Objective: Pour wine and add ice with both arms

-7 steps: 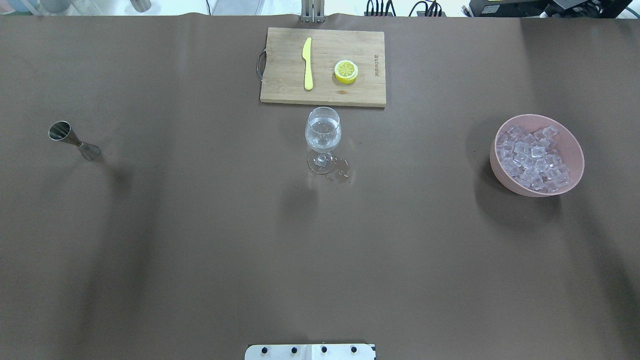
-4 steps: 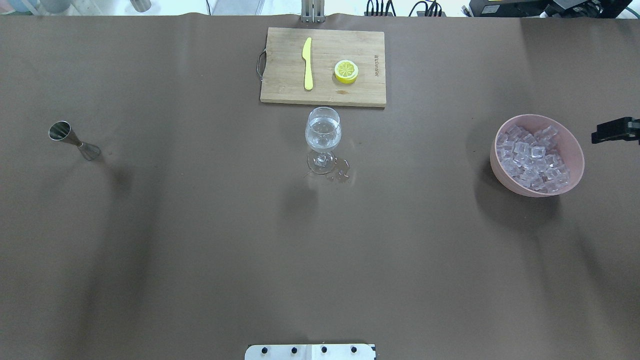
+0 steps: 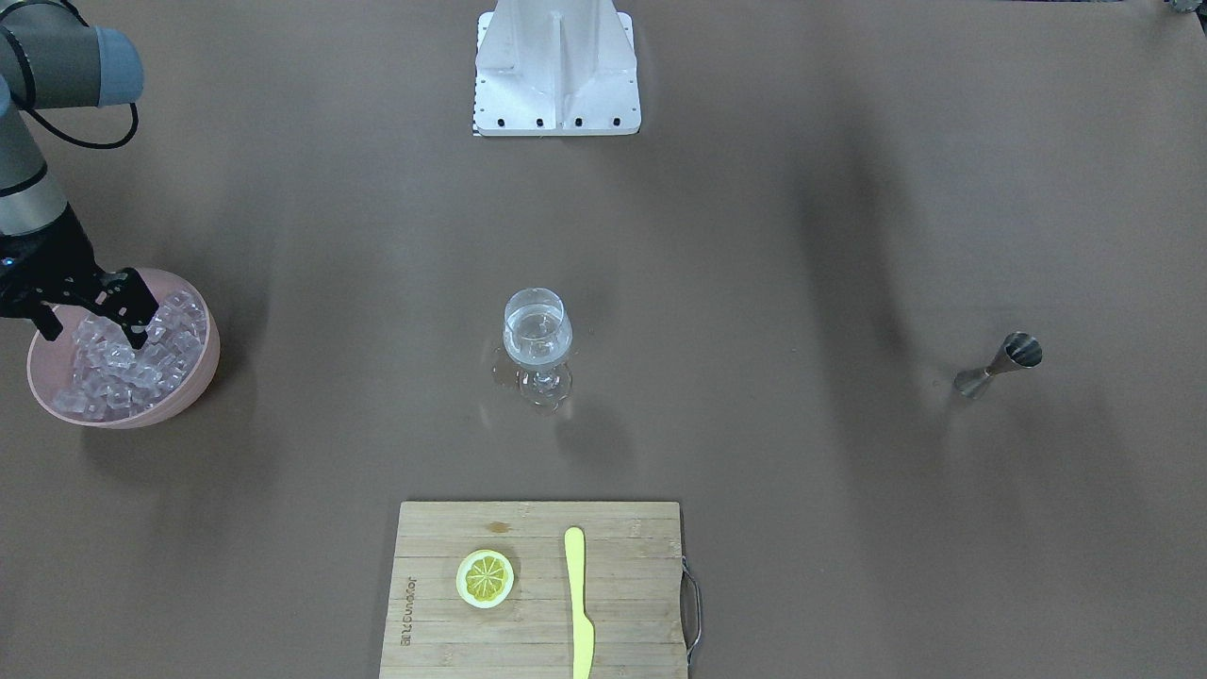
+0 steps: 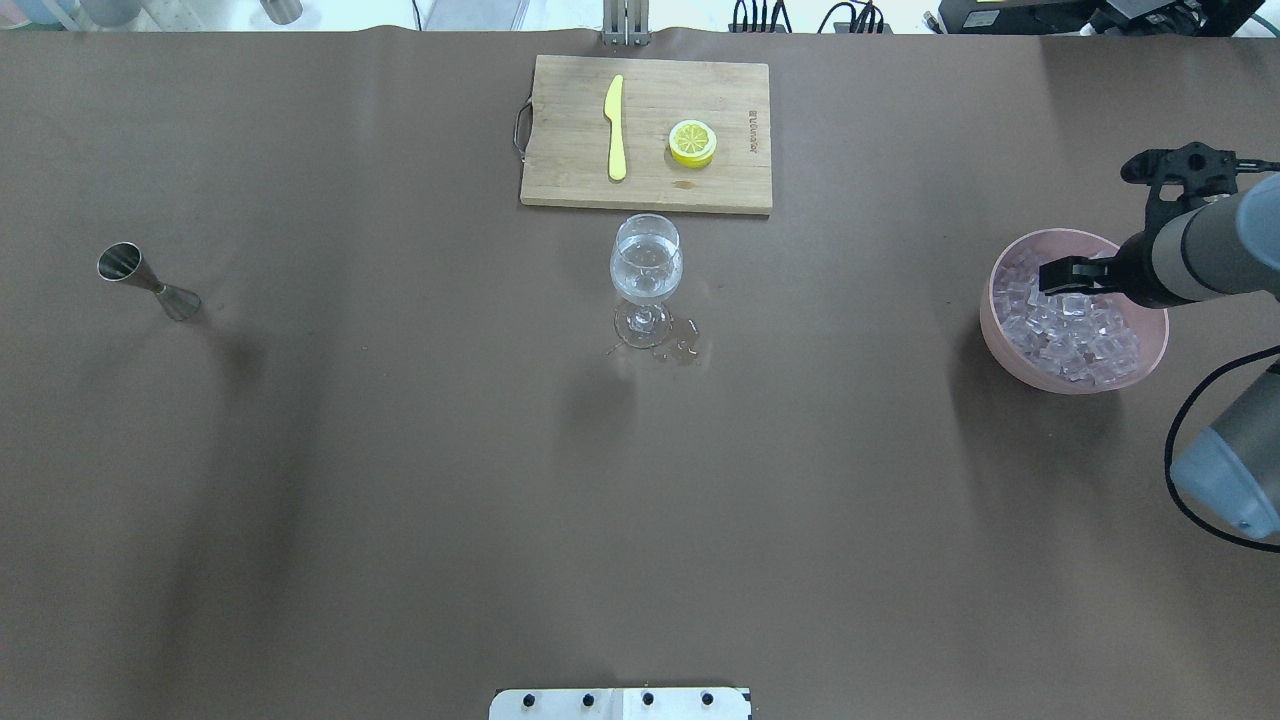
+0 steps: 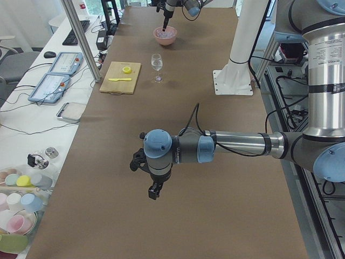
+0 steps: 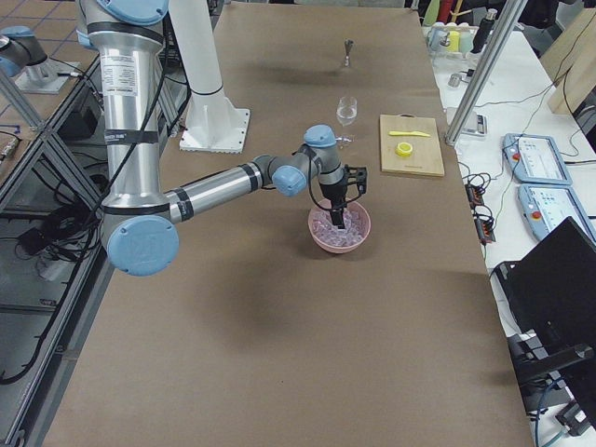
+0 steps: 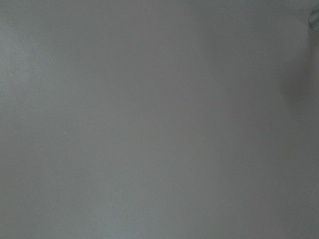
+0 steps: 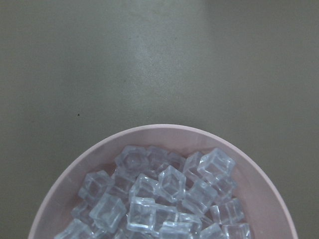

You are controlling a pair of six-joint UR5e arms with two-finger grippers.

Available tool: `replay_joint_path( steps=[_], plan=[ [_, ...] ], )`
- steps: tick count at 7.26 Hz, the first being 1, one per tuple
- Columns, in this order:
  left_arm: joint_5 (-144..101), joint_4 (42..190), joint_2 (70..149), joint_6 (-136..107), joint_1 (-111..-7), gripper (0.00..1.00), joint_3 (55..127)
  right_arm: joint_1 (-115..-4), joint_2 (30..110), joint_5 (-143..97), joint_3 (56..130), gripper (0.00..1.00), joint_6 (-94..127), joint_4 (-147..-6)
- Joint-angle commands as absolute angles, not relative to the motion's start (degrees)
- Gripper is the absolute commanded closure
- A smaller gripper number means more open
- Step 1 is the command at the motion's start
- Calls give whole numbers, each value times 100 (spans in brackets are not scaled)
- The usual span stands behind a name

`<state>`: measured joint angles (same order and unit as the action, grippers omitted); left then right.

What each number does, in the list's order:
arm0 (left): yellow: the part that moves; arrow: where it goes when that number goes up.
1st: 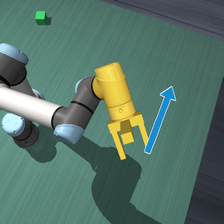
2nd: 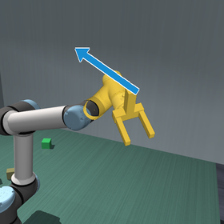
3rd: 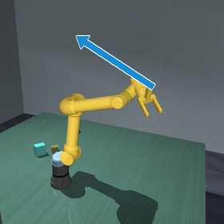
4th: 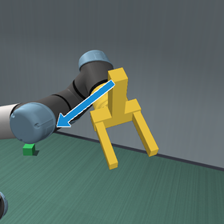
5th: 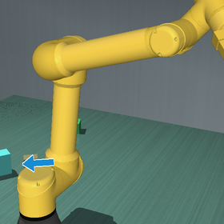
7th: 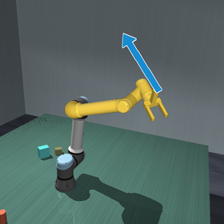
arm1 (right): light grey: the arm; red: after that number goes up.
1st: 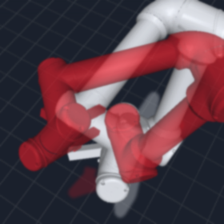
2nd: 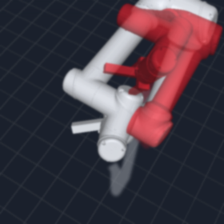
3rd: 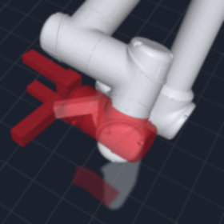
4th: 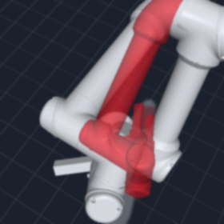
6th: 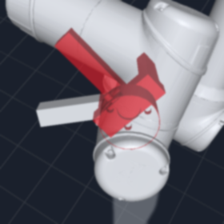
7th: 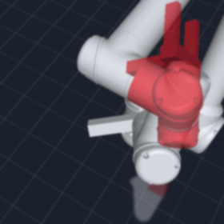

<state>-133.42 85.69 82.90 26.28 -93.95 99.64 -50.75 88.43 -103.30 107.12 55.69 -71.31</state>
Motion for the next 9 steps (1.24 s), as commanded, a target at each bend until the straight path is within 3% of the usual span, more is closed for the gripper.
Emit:
replay_joint_path(
  steps=[1,3,5,6,8,9],
  plan=[
    [-13342,8569,8297,2628,-9396,2,9949,-4834,8754,-9941,10504,22,5616,-7128],
    [-13342,8569,8314,2619,-9396,2,9932,-4843,8824,-9923,10503,38,5607,-7128],
    [-13342,8569,8314,2619,-9396,2,9932,-4834,8885,-9844,10512,42,5607,-7128],
    [-13342,8569,8314,2619,-9396,2,9932,-4825,8886,-9826,10512,50,5607,-7137],
    [-13342,8569,8314,2619,-9396,2,9932,-4825,8886,-9844,10521,100,5607,-7137],
    [-13342,8569,8314,2619,-9396,2,9932,-4825,8868,-9870,10564,100,5607,-7128]
  ],
)
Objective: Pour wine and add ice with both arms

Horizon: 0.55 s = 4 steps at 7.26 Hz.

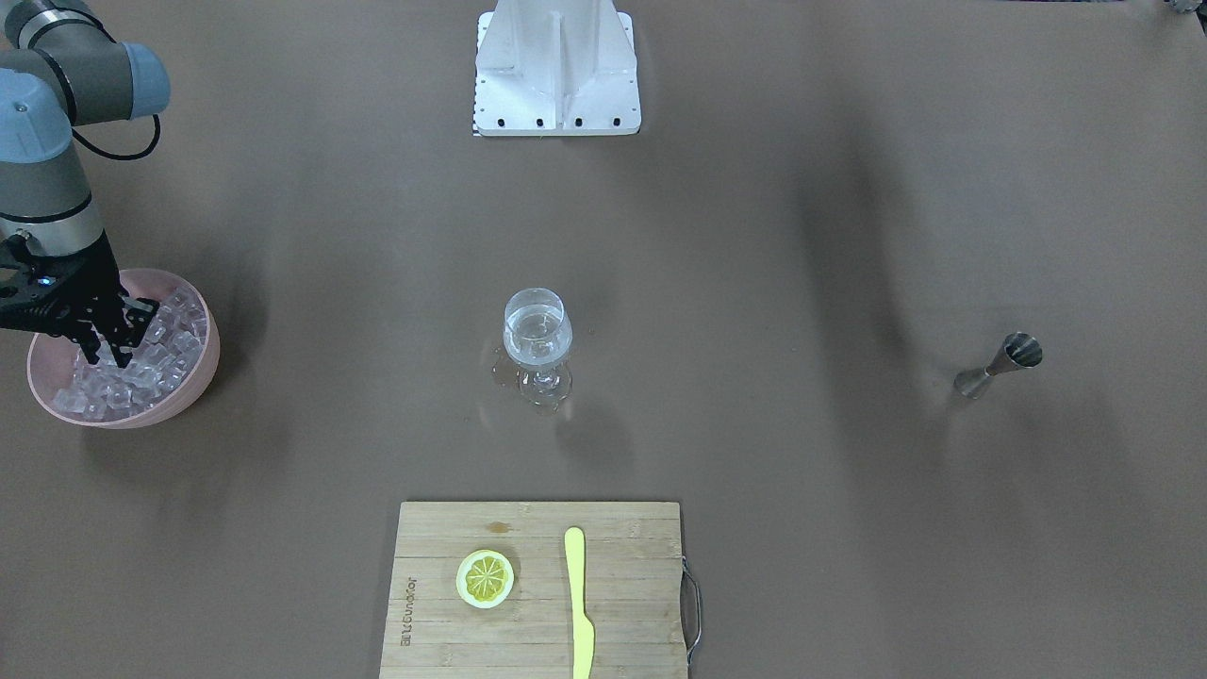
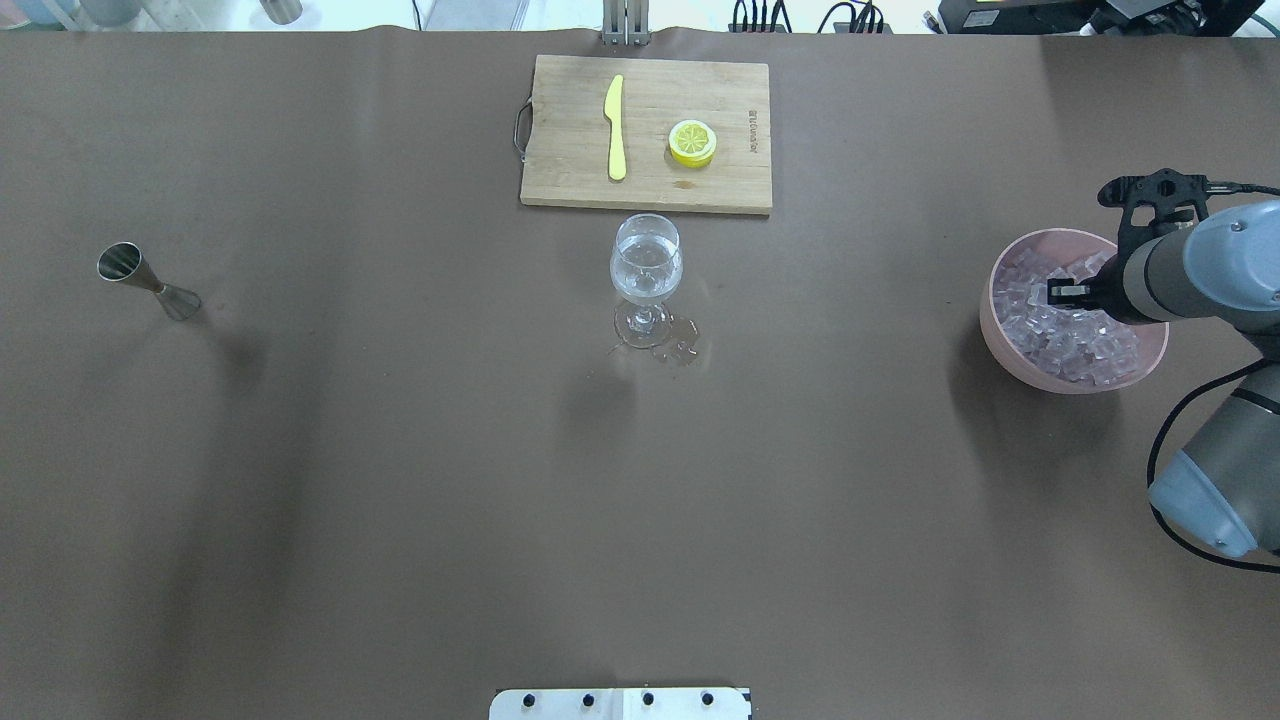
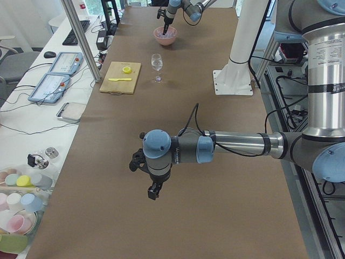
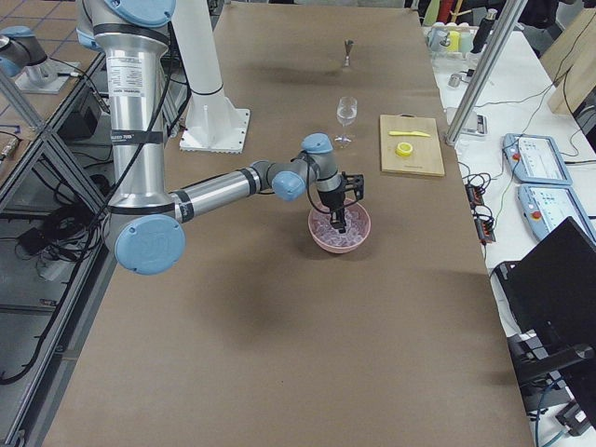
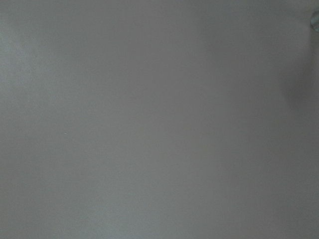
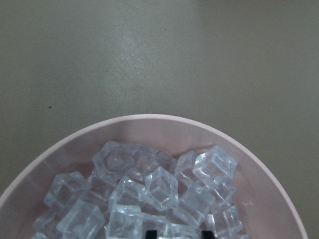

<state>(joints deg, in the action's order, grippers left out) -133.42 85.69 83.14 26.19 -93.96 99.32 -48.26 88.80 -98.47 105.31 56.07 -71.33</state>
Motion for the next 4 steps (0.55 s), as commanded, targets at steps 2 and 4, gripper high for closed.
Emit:
replay_joint_path(
  steps=[2,4],
  plan=[
    [-13342,8569,8314,2619,-9396,2,9932,-4825,8781,-9992,11114,100,5607,-7398],
    [-13350,8569,8314,2619,-9396,2,9932,-4825,8247,-10081,11749,100,5642,-7523]
  ],
)
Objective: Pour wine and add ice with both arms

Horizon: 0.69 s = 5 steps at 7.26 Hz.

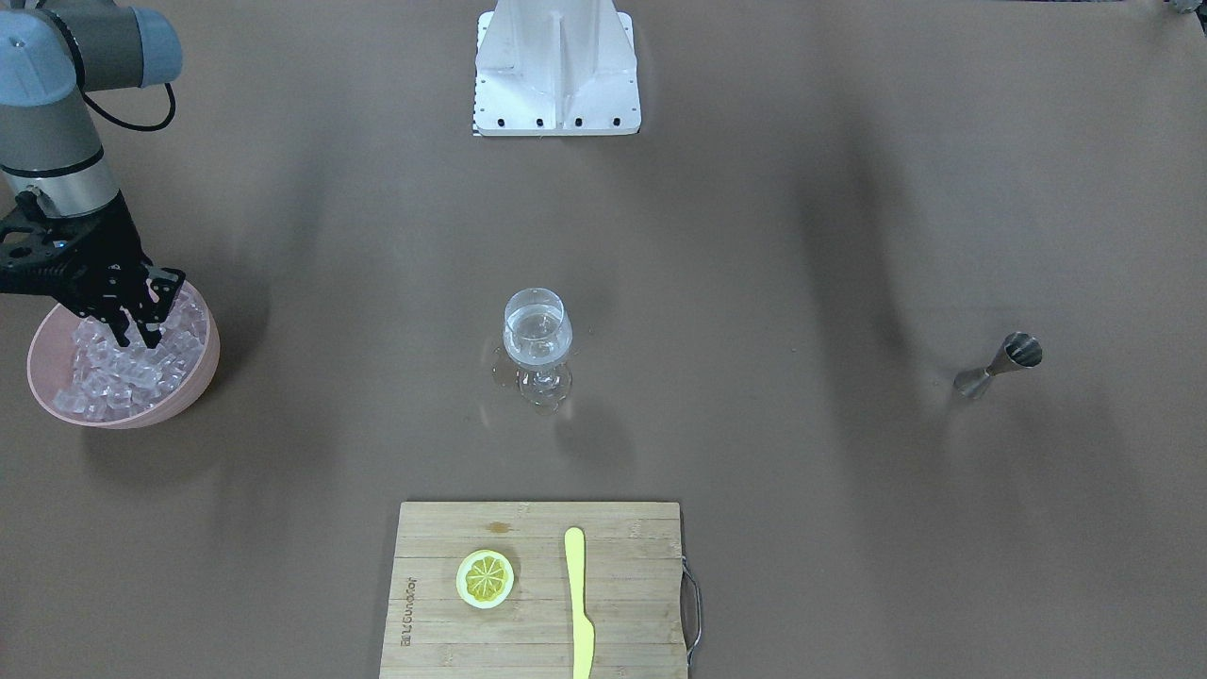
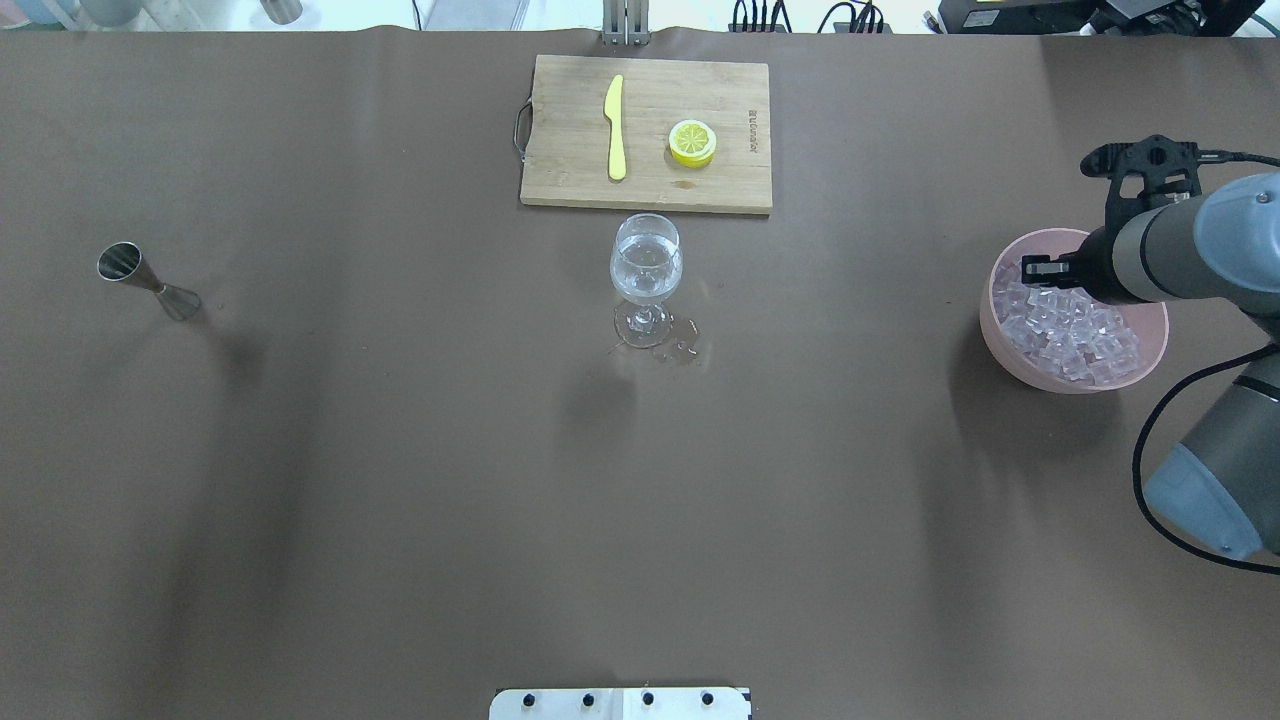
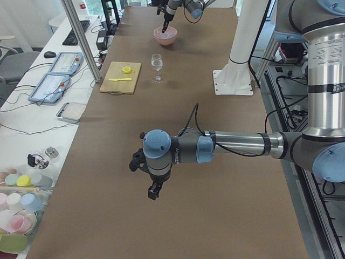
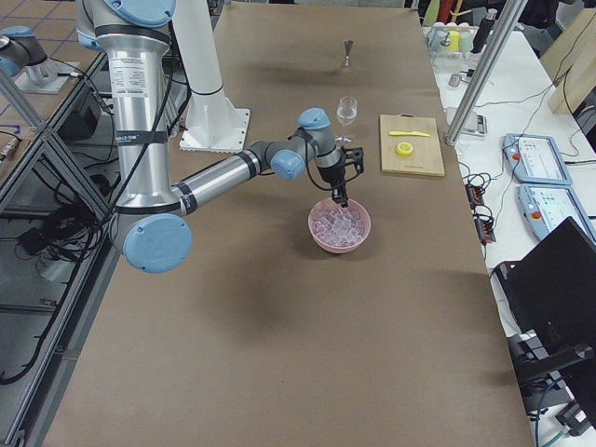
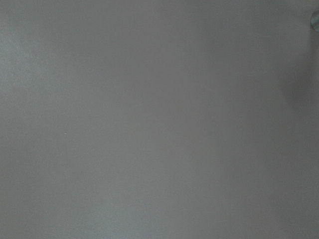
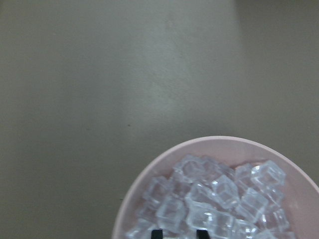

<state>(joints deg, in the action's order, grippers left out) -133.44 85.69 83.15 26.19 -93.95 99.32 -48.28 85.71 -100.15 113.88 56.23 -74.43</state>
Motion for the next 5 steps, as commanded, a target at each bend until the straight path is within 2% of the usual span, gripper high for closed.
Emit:
replay_joint_path(
  steps=[1,3,5],
  plan=[
    [-13359,8569,8314,2619,-9396,2,9932,-4825,7661,-10325,11742,100,5643,-7523],
    [-13377,8569,8306,2619,-9396,2,9940,-4398,6806,-10415,11707,100,6812,-7497],
    [-13360,8561,8314,2106,-9396,2,10010,-4044,6269,-10389,11541,100,6996,-7558]
  ],
)
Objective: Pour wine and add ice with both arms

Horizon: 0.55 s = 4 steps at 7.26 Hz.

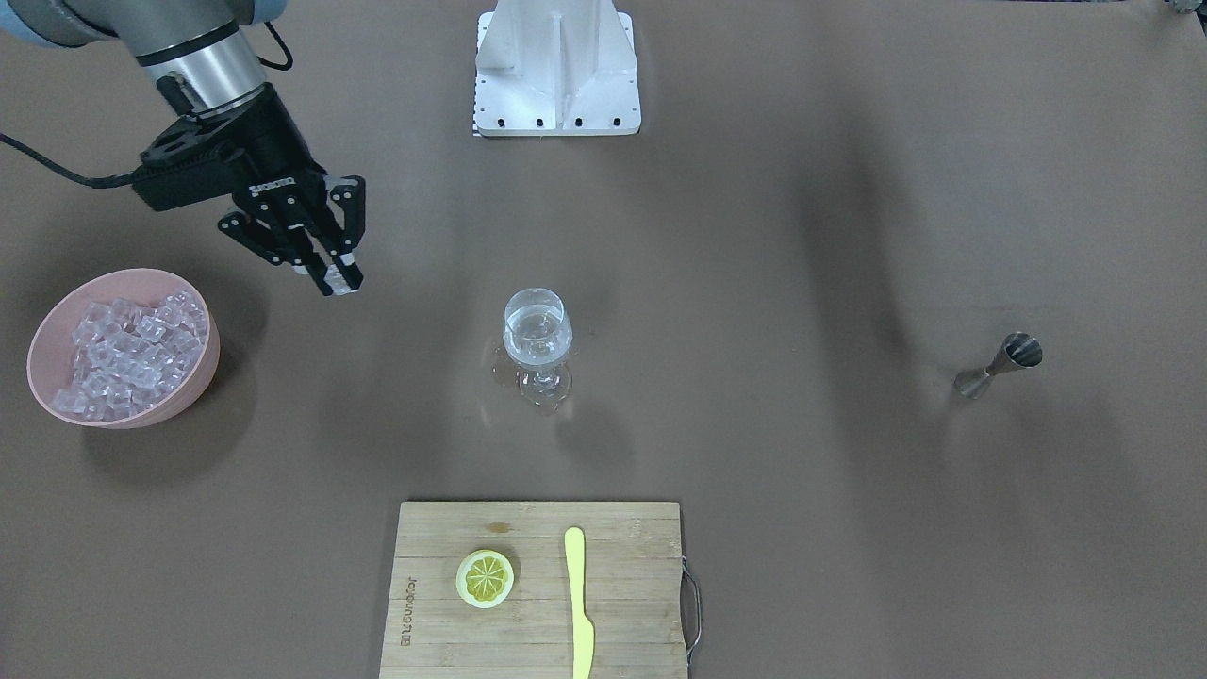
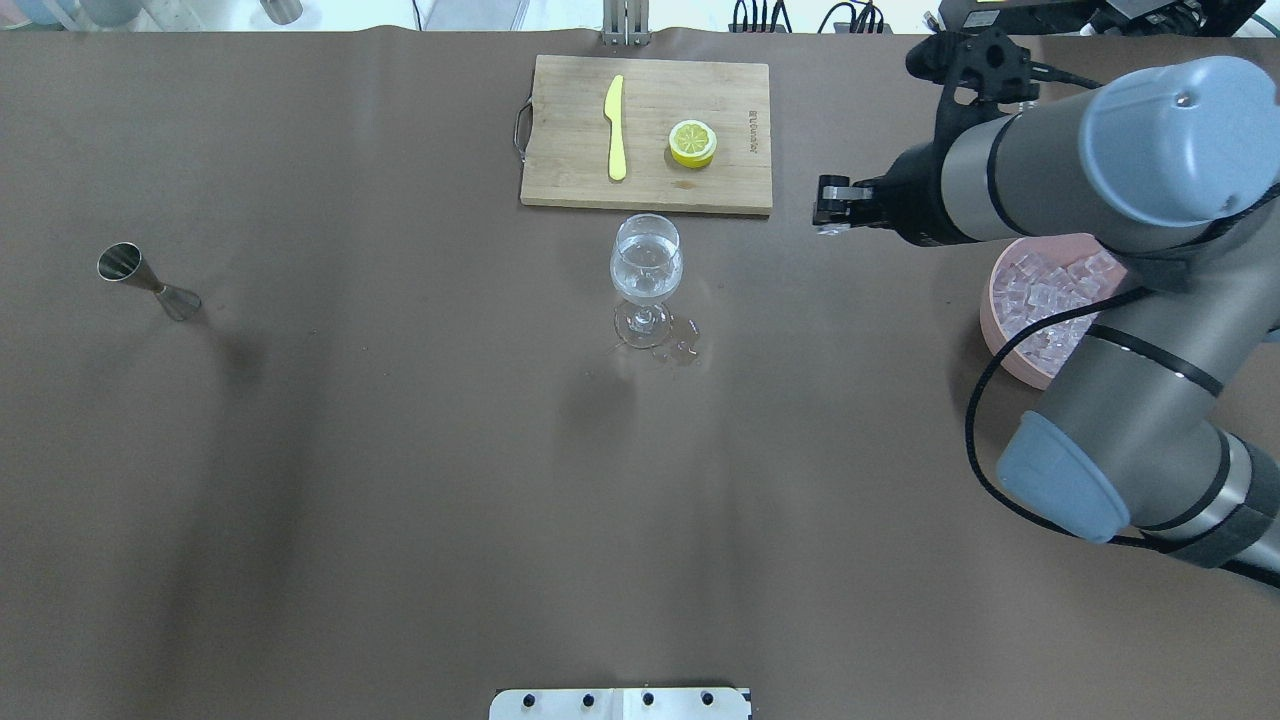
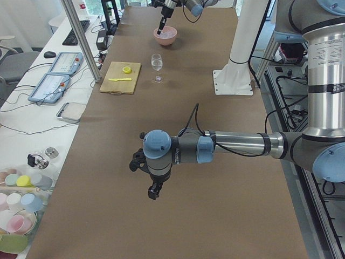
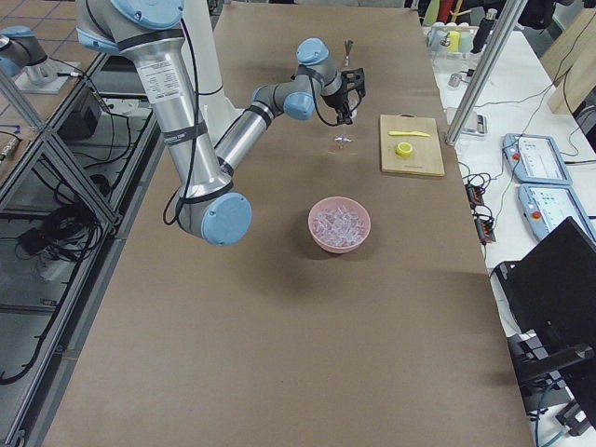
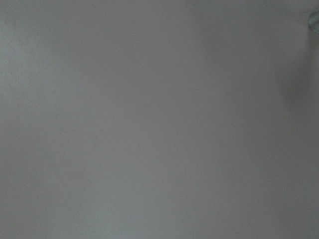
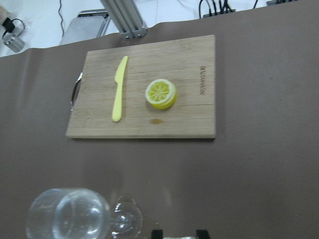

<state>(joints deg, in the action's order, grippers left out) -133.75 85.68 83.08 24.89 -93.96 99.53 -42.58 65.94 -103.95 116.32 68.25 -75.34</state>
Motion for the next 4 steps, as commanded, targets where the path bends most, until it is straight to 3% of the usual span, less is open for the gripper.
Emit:
replay_joint_path(
  steps=[1,4],
  plan=[
    [-13368,8587,8297,1605,-9396,2,10072,-3999,5997,-10380,11366,100,7005,-7559],
    [-13368,8613,8297,1591,-9378,2,10011,-3666,4873,-9855,10489,100,7750,-7567]
  ],
)
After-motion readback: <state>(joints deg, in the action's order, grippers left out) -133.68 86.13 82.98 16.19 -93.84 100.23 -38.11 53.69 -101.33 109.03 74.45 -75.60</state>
